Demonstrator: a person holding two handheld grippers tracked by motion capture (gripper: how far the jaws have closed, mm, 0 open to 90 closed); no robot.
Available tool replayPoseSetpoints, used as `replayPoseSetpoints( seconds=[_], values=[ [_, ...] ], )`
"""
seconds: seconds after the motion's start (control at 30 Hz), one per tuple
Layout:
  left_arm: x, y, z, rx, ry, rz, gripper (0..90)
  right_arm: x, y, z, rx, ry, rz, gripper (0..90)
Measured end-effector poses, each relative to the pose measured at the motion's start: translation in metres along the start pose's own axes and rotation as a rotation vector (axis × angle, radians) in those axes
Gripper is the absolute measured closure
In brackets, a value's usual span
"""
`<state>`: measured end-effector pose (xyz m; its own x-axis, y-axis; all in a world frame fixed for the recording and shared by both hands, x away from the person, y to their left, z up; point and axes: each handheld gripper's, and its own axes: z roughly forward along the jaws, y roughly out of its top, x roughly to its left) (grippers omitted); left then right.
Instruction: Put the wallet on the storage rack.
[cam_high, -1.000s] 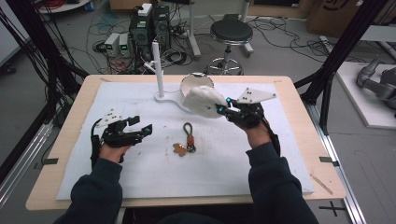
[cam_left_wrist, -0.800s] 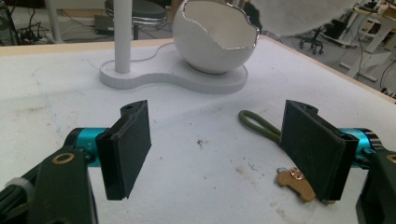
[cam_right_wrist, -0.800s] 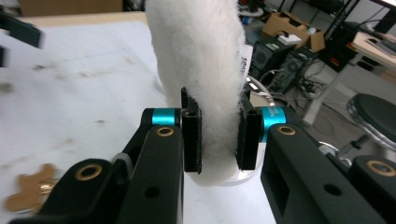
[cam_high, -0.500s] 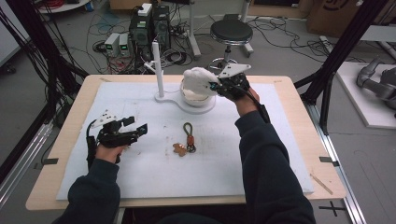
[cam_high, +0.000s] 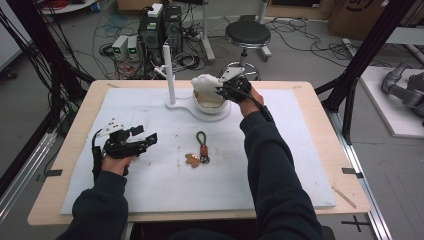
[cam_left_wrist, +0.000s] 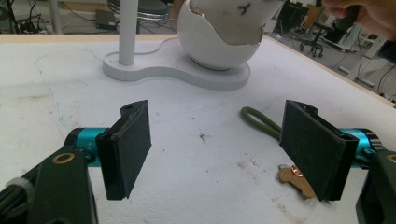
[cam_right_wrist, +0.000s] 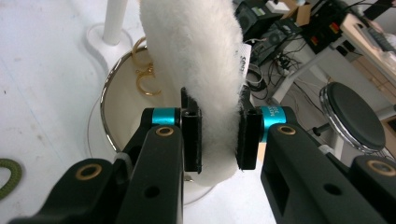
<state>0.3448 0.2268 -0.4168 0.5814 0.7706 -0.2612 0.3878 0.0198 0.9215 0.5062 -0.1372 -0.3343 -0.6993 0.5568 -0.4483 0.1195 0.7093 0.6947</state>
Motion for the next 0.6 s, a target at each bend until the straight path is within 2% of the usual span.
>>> replayPoseSetpoints(
  seconds=[0.03,0.13,0.23,0.27,0.3,0.33,0.37,0.4,0.43,0.47,0.5,0.53,0.6],
  values=[
    [0.000,0.000,0.000,0.000,0.000,0.001,24.6,0.000,0.000,0.000,0.000,0.000,0.000,77.1],
    [-0.001,0.000,0.000,-0.001,0.000,0.002,24.7,0.004,-0.005,0.015,0.045,0.035,0.001,77.0],
    [-0.001,-0.001,0.000,0.000,-0.003,0.000,24.7,0.005,-0.007,0.019,0.046,0.035,0.021,74.8],
    [-0.001,-0.001,0.000,0.003,-0.004,0.002,24.7,0.005,-0.008,0.019,0.048,0.038,0.039,70.1],
    [-0.001,-0.001,0.000,0.002,-0.005,0.001,24.7,0.002,-0.010,0.019,0.057,0.047,0.079,59.3],
    [-0.001,-0.001,0.000,0.002,-0.003,0.001,24.7,-0.003,-0.014,0.014,0.052,0.064,0.164,49.6],
    [-0.001,-0.001,0.000,0.002,-0.003,0.001,24.8,-0.003,-0.014,0.014,0.052,0.064,0.164,49.6],
    [-0.001,-0.002,-0.001,0.000,-0.003,0.001,24.7,-0.009,-0.020,0.002,0.014,0.070,0.195,48.3],
    [-0.001,-0.002,-0.001,0.001,-0.002,-0.001,24.7,-0.009,-0.020,0.002,0.014,0.070,0.195,48.3],
    [-0.001,-0.002,-0.001,0.002,-0.002,0.001,24.7,-0.009,-0.024,-0.004,-0.005,0.050,0.206,48.0],
    [-0.001,-0.002,-0.001,0.004,-0.001,0.001,24.7,-0.012,-0.030,-0.014,-0.037,0.022,0.222,47.4],
    [-0.001,-0.002,-0.001,0.007,-0.002,0.004,24.7,-0.017,-0.044,-0.030,-0.061,0.027,0.272,46.5],
    [-0.001,-0.003,-0.001,0.008,-0.003,0.004,24.7,-0.019,-0.050,-0.037,-0.082,0.029,0.283,46.4]
  ],
)
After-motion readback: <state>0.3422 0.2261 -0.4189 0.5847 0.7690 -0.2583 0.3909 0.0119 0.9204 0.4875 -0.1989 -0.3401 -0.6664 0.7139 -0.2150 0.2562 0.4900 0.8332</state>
